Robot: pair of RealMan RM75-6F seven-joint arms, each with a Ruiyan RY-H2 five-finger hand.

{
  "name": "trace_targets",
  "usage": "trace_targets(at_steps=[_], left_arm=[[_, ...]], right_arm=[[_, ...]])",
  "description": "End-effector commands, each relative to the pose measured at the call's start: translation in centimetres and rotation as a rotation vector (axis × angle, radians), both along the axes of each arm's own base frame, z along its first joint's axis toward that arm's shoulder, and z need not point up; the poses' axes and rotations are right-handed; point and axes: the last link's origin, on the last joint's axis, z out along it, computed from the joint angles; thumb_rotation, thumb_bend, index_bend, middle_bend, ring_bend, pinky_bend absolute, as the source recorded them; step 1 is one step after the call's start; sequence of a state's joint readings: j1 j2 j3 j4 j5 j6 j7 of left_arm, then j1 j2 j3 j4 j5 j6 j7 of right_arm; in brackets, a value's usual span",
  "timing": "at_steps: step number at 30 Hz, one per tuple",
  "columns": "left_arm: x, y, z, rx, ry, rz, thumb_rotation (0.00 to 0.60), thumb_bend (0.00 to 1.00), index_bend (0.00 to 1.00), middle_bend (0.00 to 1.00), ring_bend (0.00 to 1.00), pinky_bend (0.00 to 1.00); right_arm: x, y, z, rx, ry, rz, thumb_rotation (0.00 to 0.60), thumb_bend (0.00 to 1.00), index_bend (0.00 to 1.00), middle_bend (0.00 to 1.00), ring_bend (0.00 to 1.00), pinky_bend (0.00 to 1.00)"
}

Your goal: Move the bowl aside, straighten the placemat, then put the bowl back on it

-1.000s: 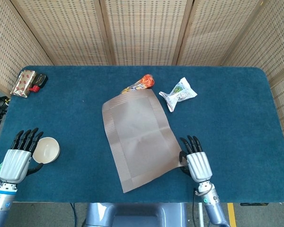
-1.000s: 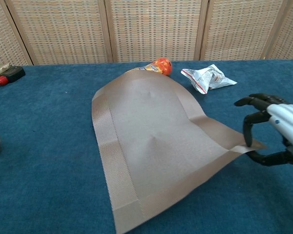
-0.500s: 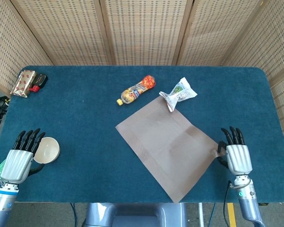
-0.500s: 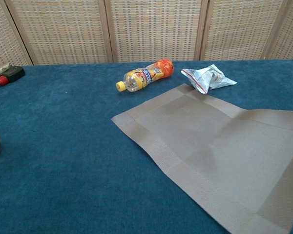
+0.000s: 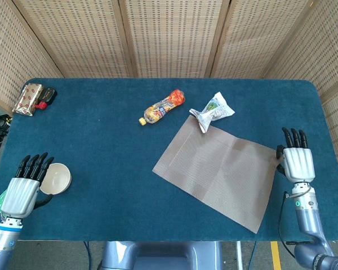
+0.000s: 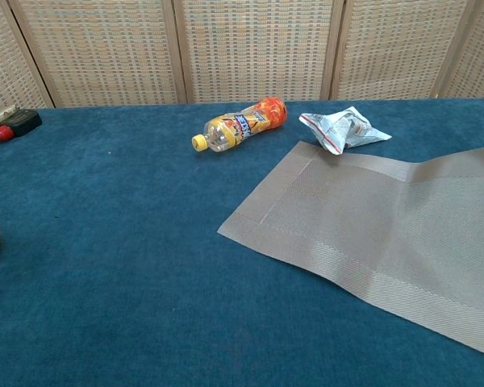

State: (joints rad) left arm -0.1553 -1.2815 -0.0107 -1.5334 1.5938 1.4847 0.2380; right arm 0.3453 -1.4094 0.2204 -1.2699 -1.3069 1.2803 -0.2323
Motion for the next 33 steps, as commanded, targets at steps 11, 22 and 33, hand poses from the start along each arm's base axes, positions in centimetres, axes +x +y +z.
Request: trace_targets(at_steps=[11, 22, 33], left_arm=[[0.3, 0.6, -0.1, -0.004, -0.01, -0.005, 0.6, 0.05, 0.0, 0.0, 0.0, 0.0], [4.4, 5.2, -0.5, -0.035, -0.01, -0.08, 0.6, 0.04, 0.0, 0.0, 0.0, 0.0], [11.0, 11.5, -5.1, -0.12, 0.068, -0.184, 0.6, 0.04, 0.0, 0.0, 0.0, 0.0]], right_arm=[[-0.9, 4.9, 0.5, -0.049, -0.096, -0.034, 0.6, 0.29, 0.09, 0.0, 0.0, 0.0], [-0.1, 8.4, 1.9, -0.078, -0.177, 0.047, 0.6, 0.27, 0.09, 0.0, 0.0, 0.0], [0.3, 8.8, 3.1, -0.064, -0.244, 0.096, 0.6, 0.27, 0.09, 0.0, 0.0, 0.0]])
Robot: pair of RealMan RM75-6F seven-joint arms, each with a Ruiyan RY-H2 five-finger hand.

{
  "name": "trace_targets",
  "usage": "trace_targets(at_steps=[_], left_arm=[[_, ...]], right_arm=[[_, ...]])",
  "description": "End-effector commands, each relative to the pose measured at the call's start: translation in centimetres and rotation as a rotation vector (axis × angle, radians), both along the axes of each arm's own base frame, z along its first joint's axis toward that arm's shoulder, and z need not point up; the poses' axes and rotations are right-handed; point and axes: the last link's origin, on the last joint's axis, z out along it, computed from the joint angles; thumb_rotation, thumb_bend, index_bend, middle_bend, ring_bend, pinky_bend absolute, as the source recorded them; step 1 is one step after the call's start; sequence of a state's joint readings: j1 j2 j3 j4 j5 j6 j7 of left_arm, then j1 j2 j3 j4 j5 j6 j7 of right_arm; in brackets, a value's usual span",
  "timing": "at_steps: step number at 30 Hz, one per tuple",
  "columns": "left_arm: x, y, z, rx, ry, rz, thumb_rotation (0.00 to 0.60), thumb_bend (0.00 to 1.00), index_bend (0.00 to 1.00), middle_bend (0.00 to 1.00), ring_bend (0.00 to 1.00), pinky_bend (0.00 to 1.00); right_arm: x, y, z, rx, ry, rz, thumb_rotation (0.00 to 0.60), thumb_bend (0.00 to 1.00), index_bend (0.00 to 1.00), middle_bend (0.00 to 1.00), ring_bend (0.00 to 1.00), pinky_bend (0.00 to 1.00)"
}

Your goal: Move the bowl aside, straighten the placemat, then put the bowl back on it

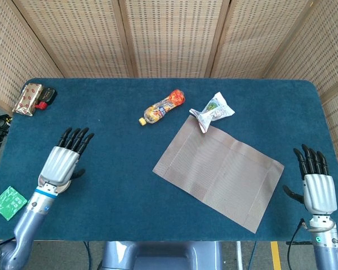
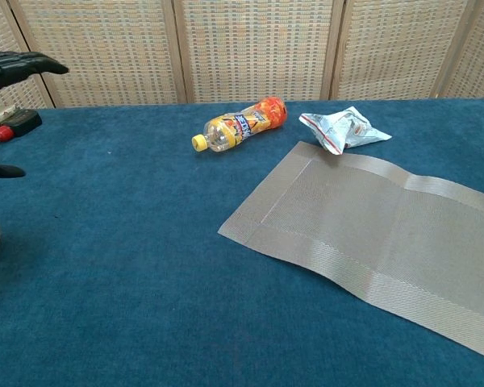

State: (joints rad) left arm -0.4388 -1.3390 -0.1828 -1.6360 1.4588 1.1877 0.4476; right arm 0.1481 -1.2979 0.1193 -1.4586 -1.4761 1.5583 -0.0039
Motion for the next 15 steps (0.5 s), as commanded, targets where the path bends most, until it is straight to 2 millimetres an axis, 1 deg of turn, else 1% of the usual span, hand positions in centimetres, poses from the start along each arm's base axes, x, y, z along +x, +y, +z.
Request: trace_targets(at_steps=[1, 6, 10, 15], left_arm=[[2.6, 2.2, -2.3, -0.033, 0.021, -0.026, 0.6, 0.04, 0.0, 0.0, 0.0, 0.0], [5.8, 4.5, -5.7, -0.09, 0.063, -0.061, 0.6, 0.04, 0.0, 0.0, 0.0, 0.0], [7.7, 5.7, -8.1, -0.138, 0.087, -0.063, 0.6, 0.04, 0.0, 0.0, 0.0, 0.0], [9.6, 6.8, -10.8, -0.182, 0.122, -0.074, 0.6, 0.04, 0.0, 0.0, 0.0, 0.0]], right_arm=[[0.1, 0.1, 0.3, 0.001, -0.015, 0.009, 0.6, 0.27, 0.09, 0.0, 0.0, 0.0], [-0.3, -0.5, 0.8, 0.005, -0.043, 0.002, 0.6, 0.27, 0.09, 0.0, 0.0, 0.0], [-0.5, -0.9, 1.1, 0.012, -0.061, -0.002, 0.6, 0.27, 0.09, 0.0, 0.0, 0.0], [-0.8, -1.1, 1.6, 0.0, -0.082, -0.007, 0.6, 0.27, 0.09, 0.0, 0.0, 0.0]])
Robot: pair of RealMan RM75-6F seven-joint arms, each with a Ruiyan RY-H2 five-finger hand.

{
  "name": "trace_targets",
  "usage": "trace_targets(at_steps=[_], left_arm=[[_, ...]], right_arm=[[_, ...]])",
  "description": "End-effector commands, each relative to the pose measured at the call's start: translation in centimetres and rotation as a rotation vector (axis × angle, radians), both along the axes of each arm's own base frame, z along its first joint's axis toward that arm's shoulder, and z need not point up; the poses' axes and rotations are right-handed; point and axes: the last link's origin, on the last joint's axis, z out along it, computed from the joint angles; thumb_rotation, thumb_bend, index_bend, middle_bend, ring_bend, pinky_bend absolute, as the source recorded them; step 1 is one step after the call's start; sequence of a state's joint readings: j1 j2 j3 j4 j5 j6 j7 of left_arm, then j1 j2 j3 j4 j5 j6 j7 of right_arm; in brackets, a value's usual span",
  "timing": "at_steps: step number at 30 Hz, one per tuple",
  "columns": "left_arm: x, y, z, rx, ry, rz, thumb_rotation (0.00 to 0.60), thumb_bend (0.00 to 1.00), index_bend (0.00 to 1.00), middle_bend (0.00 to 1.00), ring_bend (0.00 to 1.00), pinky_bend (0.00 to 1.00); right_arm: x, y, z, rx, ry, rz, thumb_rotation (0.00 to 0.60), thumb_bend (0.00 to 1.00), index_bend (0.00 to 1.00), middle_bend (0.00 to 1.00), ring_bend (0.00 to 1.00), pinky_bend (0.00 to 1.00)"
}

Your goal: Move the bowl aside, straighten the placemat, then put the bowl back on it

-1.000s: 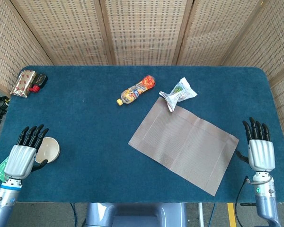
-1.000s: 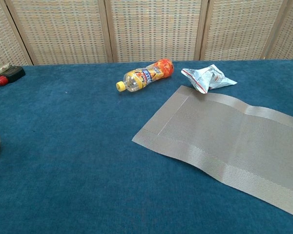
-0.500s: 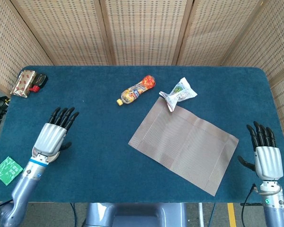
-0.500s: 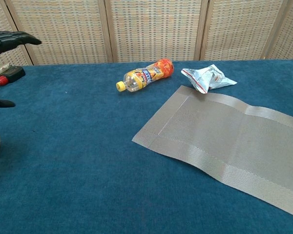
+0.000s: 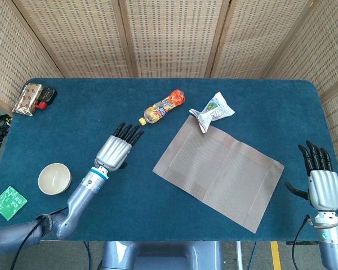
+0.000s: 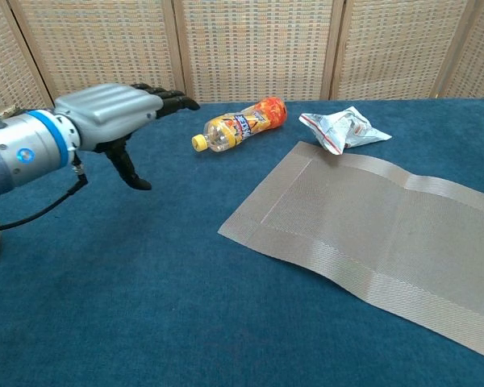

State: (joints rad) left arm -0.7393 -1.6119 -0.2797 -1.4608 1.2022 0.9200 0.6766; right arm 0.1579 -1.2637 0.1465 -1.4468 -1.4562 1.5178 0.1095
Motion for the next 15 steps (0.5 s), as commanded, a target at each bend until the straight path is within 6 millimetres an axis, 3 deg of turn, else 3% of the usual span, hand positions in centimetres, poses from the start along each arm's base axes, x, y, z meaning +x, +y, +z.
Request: trace_targets(at_steps=[1, 10, 15], left_arm=[[1.5, 0.9, -2.2, -0.027, 0.037, -0.006, 0.6, 0.04, 0.0, 0.0, 0.0, 0.0], [3.3, 1.1, -6.3, -0.09, 0.085, -0.005, 0.6, 0.04, 0.0, 0.0, 0.0, 0.0], [4.0, 0.9, -7.6, -0.108, 0.103, -0.014, 0.6, 0.04, 0.0, 0.0, 0.0, 0.0]], right_arm=[[-0.3, -0.2, 0.4, -0.007, -0.015, -0.01, 0.6, 0.27, 0.09, 0.0, 0.0, 0.0], [-0.8, -0.6, 1.2, -0.022, -0.053, -0.025, 0.6, 0.27, 0.09, 0.0, 0.0, 0.0], [-0.9, -0.6, 1.5, -0.029, -0.065, -0.025, 0.6, 0.27, 0.09, 0.0, 0.0, 0.0]])
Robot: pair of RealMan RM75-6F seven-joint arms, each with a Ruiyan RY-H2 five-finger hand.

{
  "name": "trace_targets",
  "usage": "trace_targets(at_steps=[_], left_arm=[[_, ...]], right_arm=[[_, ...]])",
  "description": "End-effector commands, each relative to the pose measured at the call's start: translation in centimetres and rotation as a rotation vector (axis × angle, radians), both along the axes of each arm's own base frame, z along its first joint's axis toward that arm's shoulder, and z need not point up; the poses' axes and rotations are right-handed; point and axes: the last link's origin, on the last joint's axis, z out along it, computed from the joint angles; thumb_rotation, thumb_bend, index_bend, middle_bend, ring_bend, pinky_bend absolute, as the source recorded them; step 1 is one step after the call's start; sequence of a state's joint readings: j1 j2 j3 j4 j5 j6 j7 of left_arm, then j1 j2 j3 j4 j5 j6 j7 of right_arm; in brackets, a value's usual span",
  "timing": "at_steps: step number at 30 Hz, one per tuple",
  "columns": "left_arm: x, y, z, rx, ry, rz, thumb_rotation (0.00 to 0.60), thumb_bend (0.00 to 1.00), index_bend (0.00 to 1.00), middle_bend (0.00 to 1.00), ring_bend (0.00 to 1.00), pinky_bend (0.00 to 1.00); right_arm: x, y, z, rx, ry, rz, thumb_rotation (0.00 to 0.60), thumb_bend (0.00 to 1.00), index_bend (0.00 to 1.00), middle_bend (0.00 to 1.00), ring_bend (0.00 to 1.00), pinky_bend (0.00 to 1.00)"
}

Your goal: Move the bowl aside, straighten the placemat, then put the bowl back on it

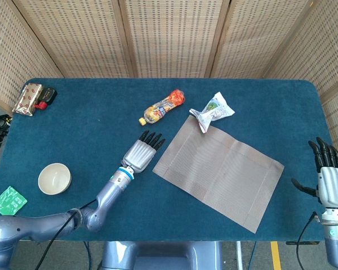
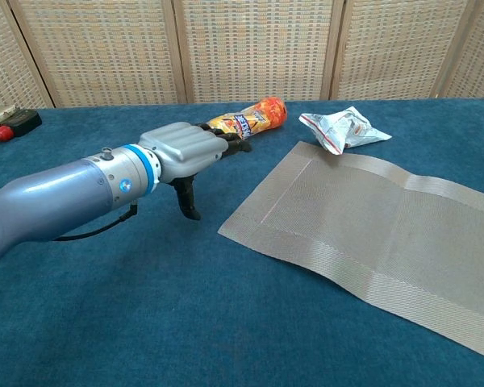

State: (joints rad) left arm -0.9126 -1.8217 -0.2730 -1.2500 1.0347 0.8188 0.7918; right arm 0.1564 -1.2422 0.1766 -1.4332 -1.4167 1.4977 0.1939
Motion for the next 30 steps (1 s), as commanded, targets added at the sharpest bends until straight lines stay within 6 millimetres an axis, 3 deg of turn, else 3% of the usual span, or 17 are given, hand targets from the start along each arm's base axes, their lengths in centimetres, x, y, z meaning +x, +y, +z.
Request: trace_targets(at_steps=[1, 22, 24, 27, 30], left_arm=[[0.3, -0.3, -0.7, -0.014, 0.008, -0.006, 0.6, 0.04, 0.0, 0.0, 0.0, 0.0], [0.9, -0.7, -3.4, -0.044, 0.087, -0.039, 0.6, 0.05, 0.01, 0.0, 0.0, 0.0], [1.1, -0.7, -3.6, -0.044, 0.088, -0.04, 0.6, 0.08, 0.02, 0.0, 0.0, 0.0], [1.5, -0.6, -4.1, -0.045, 0.096, -0.049, 0.6, 0.22, 0.04, 0.0, 0.0, 0.0], [2.1, -0.6, -4.4, -0.039, 0.079, -0.057, 0.6, 0.3, 0.07, 0.0, 0.0, 0.0]], right_arm=[[-0.1, 0.0, 0.1, -0.002, -0.005, -0.001, 0.6, 0.27, 0.09, 0.0, 0.0, 0.0], [-0.1, -0.1, 0.4, -0.008, -0.033, 0.0, 0.6, 0.27, 0.09, 0.0, 0.0, 0.0], [-0.1, -0.1, 0.4, -0.011, -0.035, 0.001, 0.6, 0.27, 0.09, 0.0, 0.0, 0.0], [-0.1, -0.1, 0.5, -0.013, -0.04, 0.002, 0.6, 0.27, 0.09, 0.0, 0.0, 0.0], [-0.2, -0.1, 0.4, -0.009, -0.044, 0.002, 0.6, 0.27, 0.09, 0.0, 0.0, 0.0]])
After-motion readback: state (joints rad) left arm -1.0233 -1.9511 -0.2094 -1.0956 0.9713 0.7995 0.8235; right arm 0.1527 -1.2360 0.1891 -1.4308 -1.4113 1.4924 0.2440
